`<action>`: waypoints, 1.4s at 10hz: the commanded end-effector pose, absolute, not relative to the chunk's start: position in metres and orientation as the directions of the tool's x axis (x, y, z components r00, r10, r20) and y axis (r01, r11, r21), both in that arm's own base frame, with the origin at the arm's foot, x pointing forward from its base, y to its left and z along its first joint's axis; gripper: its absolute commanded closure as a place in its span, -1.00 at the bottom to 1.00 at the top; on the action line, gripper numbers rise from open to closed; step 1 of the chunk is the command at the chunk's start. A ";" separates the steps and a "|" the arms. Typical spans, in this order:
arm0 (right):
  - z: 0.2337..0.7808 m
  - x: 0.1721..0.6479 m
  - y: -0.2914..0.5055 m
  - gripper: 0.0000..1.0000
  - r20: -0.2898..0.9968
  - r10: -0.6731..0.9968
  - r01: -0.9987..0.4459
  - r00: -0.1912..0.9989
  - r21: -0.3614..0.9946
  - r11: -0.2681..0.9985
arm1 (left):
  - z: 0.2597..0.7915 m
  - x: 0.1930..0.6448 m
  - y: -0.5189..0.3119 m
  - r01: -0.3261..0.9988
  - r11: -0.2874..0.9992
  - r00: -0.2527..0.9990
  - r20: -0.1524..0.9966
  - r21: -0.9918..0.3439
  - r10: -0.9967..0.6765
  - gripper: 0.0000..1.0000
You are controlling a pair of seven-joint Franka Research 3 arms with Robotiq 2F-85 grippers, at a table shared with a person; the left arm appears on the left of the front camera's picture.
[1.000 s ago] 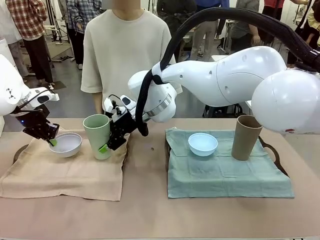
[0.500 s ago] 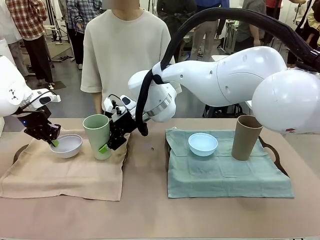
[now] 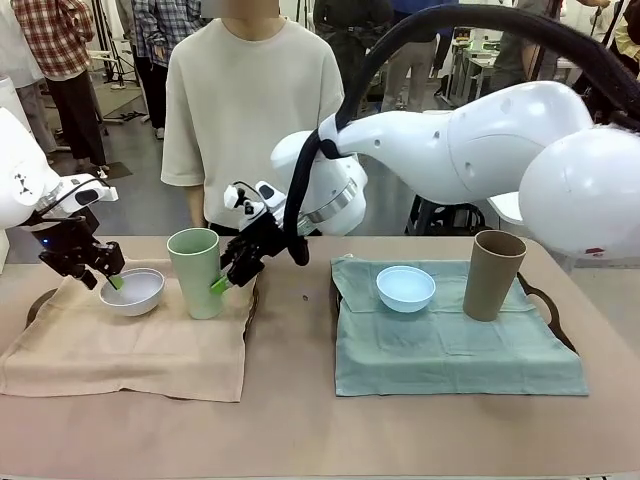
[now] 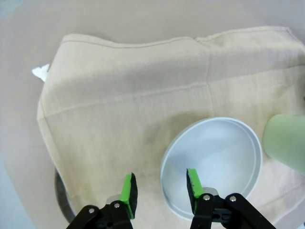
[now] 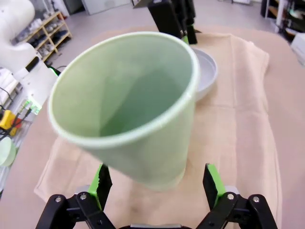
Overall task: Set up a tray with a mat and arrange the tableware.
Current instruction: Place the Picnic Bowl and Reusable plastic cup back onto the Handle tray in front of the human's position.
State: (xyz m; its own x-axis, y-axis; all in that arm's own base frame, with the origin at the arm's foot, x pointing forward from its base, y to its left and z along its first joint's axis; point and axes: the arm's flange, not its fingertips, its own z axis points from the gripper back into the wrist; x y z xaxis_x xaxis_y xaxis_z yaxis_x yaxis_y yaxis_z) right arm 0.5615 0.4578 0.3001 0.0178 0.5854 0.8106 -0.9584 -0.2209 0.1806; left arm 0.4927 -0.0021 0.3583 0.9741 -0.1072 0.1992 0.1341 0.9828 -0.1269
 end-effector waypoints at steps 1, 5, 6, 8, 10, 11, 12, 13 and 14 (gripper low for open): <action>0.313 0.554 0.424 -1.00 0.789 0.609 -0.961 0.076 0.222 -0.167 | 0.364 0.488 0.002 0.161 0.973 0.970 0.207 -0.165 -0.125 -1.00; 0.342 0.537 0.374 -1.00 0.719 0.659 -0.958 0.221 0.286 0.010 | 0.384 0.479 0.006 0.169 0.970 0.971 0.196 -0.175 -0.134 -1.00; 0.363 0.519 0.360 -1.00 0.647 0.694 -0.936 0.316 0.333 0.115 | 0.398 0.471 0.003 0.197 0.966 0.965 0.206 -0.170 -0.161 -1.00; 0.422 0.470 0.336 -1.00 0.484 0.713 -0.856 0.508 0.378 0.353 | 0.443 0.446 -0.010 0.253 0.962 0.943 0.249 -0.104 -0.222 -1.00; 0.468 0.429 0.321 -1.00 0.314 0.637 -0.702 0.704 0.444 0.556 | 0.483 0.431 -0.027 0.309 0.949 0.930 0.228 -0.061 -0.288 -1.00; 0.486 0.416 0.315 -1.00 0.247 0.580 -0.625 0.776 0.428 0.653 | 0.499 0.427 -0.038 0.308 0.950 0.933 0.210 -0.051 -0.292 -1.00; 0.504 0.402 0.308 -1.00 0.202 0.533 -0.567 0.821 0.394 0.724 | 0.511 0.420 -0.051 0.290 0.956 0.937 0.210 -0.032 -0.278 -1.00; 0.523 0.386 0.303 -1.00 0.144 0.477 -0.495 0.867 0.358 0.792 | 0.525 0.409 -0.065 0.279 0.960 0.939 0.211 -0.002 -0.272 -1.00; 0.536 0.376 0.303 -1.00 0.112 0.443 -0.455 0.889 0.312 0.834 | 0.535 0.402 -0.075 0.270 0.963 0.939 0.215 0.024 -0.268 -1.00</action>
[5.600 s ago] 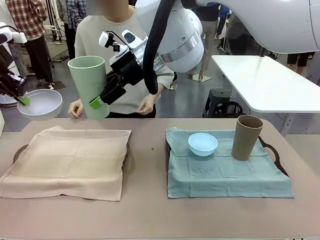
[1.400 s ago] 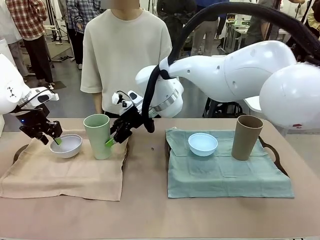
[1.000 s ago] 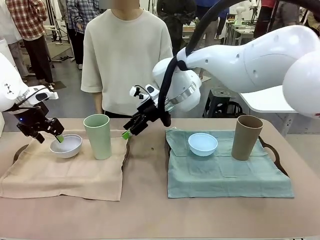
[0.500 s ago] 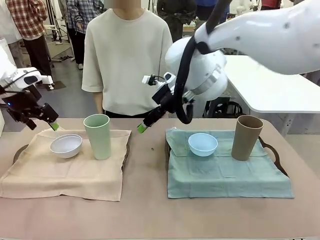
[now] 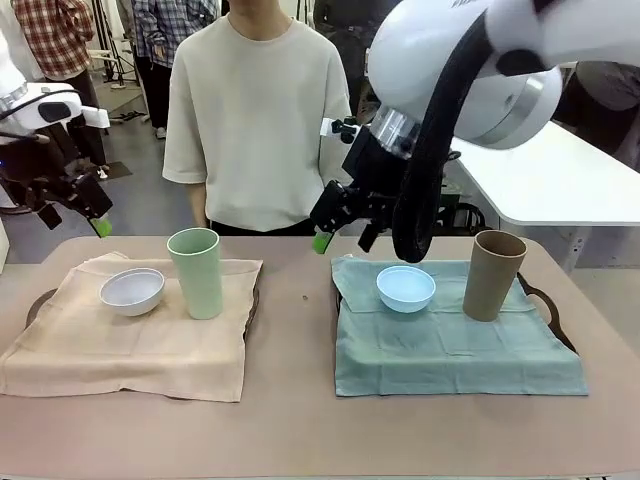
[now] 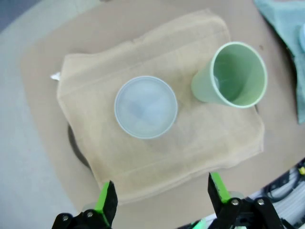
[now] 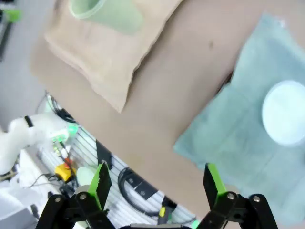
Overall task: Set up a tray with a mat and arrange the tableware.
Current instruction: Place the Picnic Bowl and Reusable plastic cup back onto the Handle tray in front of the human's position.
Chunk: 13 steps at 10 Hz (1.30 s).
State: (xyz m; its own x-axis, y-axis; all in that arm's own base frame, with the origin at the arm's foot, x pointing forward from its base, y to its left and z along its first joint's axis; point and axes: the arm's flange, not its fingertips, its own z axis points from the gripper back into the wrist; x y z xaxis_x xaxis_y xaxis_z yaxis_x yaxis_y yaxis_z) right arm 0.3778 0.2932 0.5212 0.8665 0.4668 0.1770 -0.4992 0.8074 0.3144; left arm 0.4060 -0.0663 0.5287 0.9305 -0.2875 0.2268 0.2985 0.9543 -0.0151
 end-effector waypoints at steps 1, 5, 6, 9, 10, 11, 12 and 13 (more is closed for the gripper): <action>0.543 0.371 0.303 -1.00 0.084 0.426 -0.431 0.901 0.286 0.856 | 0.540 0.399 -0.081 0.251 0.967 0.940 0.225 0.050 -0.256 -1.00; 0.535 0.368 0.295 -1.00 0.135 0.432 -0.452 0.892 0.290 0.843 | 0.537 0.400 -0.077 0.286 0.958 0.932 0.232 0.008 -0.280 -1.00; 0.535 0.368 0.295 -1.00 0.135 0.432 -0.452 0.892 0.290 0.843 | 0.537 0.400 -0.077 0.286 0.958 0.932 0.232 0.008 -0.280 -1.00; 0.535 0.368 0.295 -1.00 0.135 0.432 -0.452 0.892 0.290 0.843 | 0.537 0.400 -0.077 0.286 0.958 0.932 0.232 0.008 -0.280 -1.00; 0.535 0.368 0.295 -1.00 0.135 0.432 -0.452 0.892 0.290 0.843 | 0.537 0.400 -0.077 0.286 0.958 0.932 0.232 0.008 -0.280 -1.00; 0.535 0.368 0.295 -1.00 0.135 0.432 -0.452 0.892 0.290 0.843 | 0.537 0.400 -0.077 0.286 0.958 0.932 0.232 0.008 -0.280 -1.00; 0.535 0.368 0.295 -1.00 0.135 0.432 -0.452 0.892 0.290 0.843 | 0.537 0.400 -0.077 0.286 0.958 0.932 0.232 0.008 -0.280 -1.00; 0.535 0.368 0.295 -1.00 0.135 0.432 -0.452 0.892 0.290 0.843 | 0.537 0.400 -0.077 0.286 0.958 0.932 0.232 0.008 -0.280 -1.00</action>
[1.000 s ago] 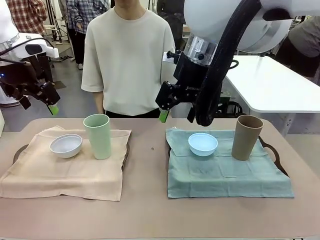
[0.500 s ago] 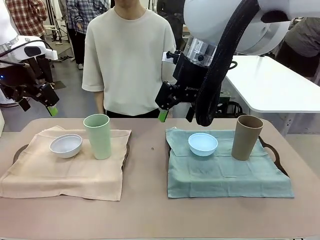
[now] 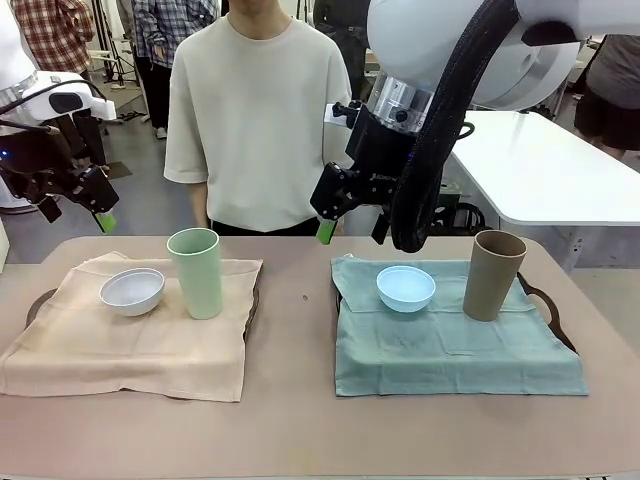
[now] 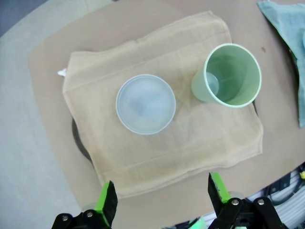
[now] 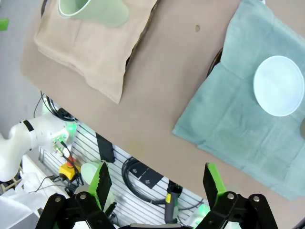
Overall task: Set up a tray with a mat and arrange the tableware.
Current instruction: Place the Picnic Bowl and Reusable plastic cup back onto the Handle tray in front of the human's position.
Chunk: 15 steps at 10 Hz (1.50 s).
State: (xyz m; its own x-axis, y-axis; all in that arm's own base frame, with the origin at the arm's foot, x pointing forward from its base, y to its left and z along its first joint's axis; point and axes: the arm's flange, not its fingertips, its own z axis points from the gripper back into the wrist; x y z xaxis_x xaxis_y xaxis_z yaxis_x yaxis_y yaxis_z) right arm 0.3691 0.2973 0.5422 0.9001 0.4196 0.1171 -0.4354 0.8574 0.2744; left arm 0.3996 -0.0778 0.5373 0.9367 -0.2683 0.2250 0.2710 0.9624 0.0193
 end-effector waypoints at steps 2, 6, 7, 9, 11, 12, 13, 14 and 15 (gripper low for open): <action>0.535 0.368 0.295 -1.00 0.135 0.432 -0.452 0.892 0.290 0.843 | 0.537 0.400 -0.077 0.286 0.958 0.932 0.232 0.008 -0.280 -1.00; 0.561 0.394 0.167 -1.00 0.174 0.418 -0.444 0.892 0.159 0.882 | 0.532 0.411 -0.049 0.204 0.977 0.966 0.178 -0.066 -0.190 -1.00; 0.567 0.401 0.114 -1.00 0.185 0.320 -0.350 0.929 0.161 0.923 | 0.532 0.412 -0.040 0.200 0.976 0.967 0.177 -0.088 -0.182 -1.00; 0.580 0.393 0.019 -1.00 0.232 0.166 -0.231 0.958 0.292 0.928 | 0.529 0.418 -0.036 0.204 0.971 0.969 0.167 -0.127 -0.181 -1.00; 0.578 0.379 -0.042 -1.00 0.244 0.071 -0.180 0.967 0.461 0.869 | 0.534 0.428 -0.022 0.189 0.953 0.976 0.153 -0.235 -0.156 -1.00; 0.570 0.369 -0.060 -1.00 0.235 0.040 -0.160 0.971 0.516 0.842 | 0.539 0.423 -0.009 0.184 0.936 0.976 0.172 -0.301 -0.137 -1.00; 0.565 0.365 -0.062 -1.00 0.216 0.049 -0.158 0.975 0.525 0.836 | 0.542 0.424 -0.007 0.168 0.939 0.976 0.184 -0.301 -0.116 -1.00; 0.567 0.359 -0.047 -1.00 0.208 0.032 -0.129 0.978 0.472 0.872 | 0.546 0.416 -0.006 0.212 0.936 0.960 0.242 -0.283 -0.145 -1.00; 0.575 0.371 -0.075 -1.00 0.222 0.027 -0.136 0.975 0.492 0.860 | 0.536 0.422 -0.014 0.166 0.951 0.976 0.179 -0.259 -0.121 -1.00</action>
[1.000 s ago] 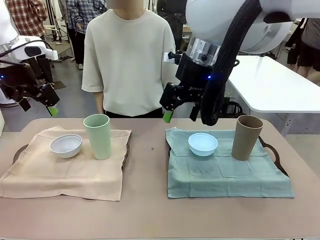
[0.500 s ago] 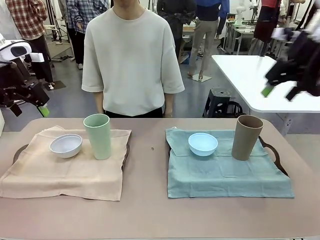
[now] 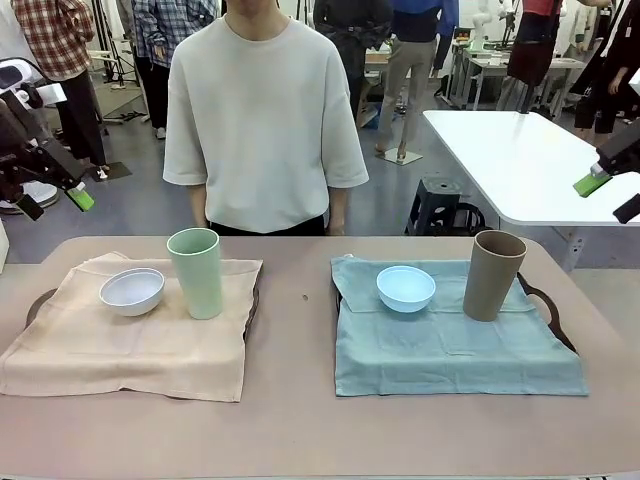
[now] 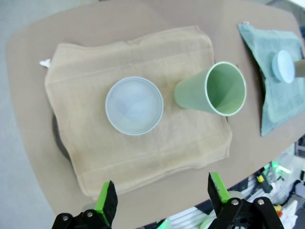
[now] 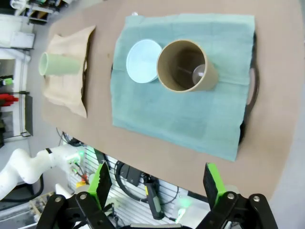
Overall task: Set up a tray with a mat and arrange the tableware.
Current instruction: Place the Picnic Bowl and Reusable plastic cup back onto the Handle tray in front of the human's position.
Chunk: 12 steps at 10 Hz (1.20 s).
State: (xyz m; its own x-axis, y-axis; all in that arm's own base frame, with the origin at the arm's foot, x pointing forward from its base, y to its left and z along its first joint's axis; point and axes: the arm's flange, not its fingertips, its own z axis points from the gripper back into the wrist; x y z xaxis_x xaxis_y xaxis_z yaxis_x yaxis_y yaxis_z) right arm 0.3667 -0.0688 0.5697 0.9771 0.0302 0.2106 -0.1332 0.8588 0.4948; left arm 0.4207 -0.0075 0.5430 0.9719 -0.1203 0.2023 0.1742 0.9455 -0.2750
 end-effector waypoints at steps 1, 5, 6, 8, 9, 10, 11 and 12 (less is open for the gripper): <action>0.575 0.371 -0.075 -1.00 0.222 0.027 -0.136 0.975 0.492 0.860 | 0.542 0.422 -0.008 0.174 0.946 0.973 0.199 -0.275 -0.121 -1.00; 0.552 0.355 -0.168 -1.00 0.113 -0.077 -0.041 0.991 0.785 0.618 | 0.569 0.415 0.087 0.104 0.770 0.986 0.169 -0.629 0.005 -1.00; 0.544 0.344 -0.195 -1.00 0.103 -0.116 -0.026 0.988 0.846 0.532 | 0.575 0.418 0.114 0.085 0.721 0.987 0.159 -0.687 0.035 -1.00; 0.531 0.318 -0.237 -1.00 0.104 -0.159 -0.039 0.982 0.929 0.369 | 0.570 0.418 0.158 0.036 0.600 0.992 0.104 -0.799 0.078 -1.00; 0.526 0.304 -0.257 -1.00 0.122 -0.190 -0.063 0.974 0.955 0.291 | 0.564 0.418 0.179 0.017 0.532 0.993 0.078 -0.847 0.092 -1.00; 0.523 0.293 -0.269 -1.00 0.143 -0.222 -0.091 0.965 0.969 0.229 | 0.563 0.423 0.198 0.008 0.467 0.993 0.063 -0.884 0.103 -1.00; 0.519 0.281 -0.282 -1.00 0.164 -0.233 -0.123 0.959 0.976 0.180 | 0.559 0.418 0.213 0.004 0.408 0.988 0.067 -0.913 0.141 -1.00; 0.514 0.273 -0.288 -1.00 0.171 -0.253 -0.138 0.952 0.980 0.145 | 0.560 0.416 0.228 0.003 0.380 0.984 0.069 -0.925 0.162 -1.00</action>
State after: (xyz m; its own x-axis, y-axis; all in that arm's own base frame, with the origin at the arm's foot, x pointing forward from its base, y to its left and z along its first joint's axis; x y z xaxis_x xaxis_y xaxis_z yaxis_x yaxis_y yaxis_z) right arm 0.2710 -0.2801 0.5165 0.9547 -0.2596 0.1456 -0.0982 0.1872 0.9774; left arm 0.4119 0.2140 0.5510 0.9869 0.1531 0.0514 -0.0178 0.4195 -0.9076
